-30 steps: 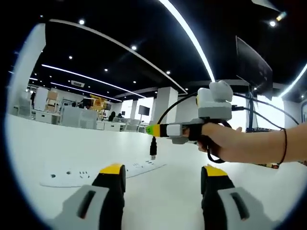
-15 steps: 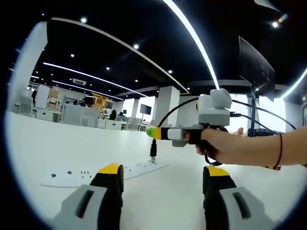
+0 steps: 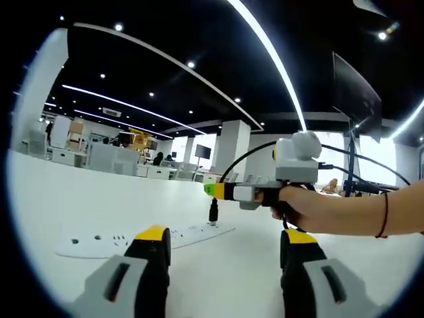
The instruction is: Find the data cable on the table. Grasp the USB connector end of the cable and insert it into the USB port on the table
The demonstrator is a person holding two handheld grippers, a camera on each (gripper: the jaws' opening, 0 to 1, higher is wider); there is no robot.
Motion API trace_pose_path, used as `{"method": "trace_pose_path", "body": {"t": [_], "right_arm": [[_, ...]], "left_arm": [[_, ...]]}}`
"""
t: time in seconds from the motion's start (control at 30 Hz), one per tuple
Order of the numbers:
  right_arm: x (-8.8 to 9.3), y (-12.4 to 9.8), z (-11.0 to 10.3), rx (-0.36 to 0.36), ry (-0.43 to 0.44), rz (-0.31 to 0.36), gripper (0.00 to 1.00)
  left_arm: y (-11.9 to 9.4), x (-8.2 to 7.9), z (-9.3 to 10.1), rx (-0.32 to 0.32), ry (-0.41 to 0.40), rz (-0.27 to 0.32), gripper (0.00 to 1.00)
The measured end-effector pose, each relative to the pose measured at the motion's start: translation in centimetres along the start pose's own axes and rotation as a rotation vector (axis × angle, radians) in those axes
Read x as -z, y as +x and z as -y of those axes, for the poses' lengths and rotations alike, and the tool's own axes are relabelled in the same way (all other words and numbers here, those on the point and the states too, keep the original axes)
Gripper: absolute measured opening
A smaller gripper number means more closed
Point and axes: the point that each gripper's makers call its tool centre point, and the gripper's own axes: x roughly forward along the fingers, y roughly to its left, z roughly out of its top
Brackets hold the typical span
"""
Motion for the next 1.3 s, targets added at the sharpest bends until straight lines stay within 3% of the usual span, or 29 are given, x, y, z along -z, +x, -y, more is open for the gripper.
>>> {"method": "trace_pose_path", "body": {"t": [0.57,1.3], "right_arm": [[0.6,-0.5,0.3,0.027,0.088,-0.025,0.05],[1.2,-0.5,-0.1,0.033,0.054,-0.042,0.04]], "left_arm": [[-0.1,0.1,-0.3,-0.01,0.002,-0.007,0.67],[-0.3,0.2,-0.2,-0.015,0.0,-0.009,0.67]]}}
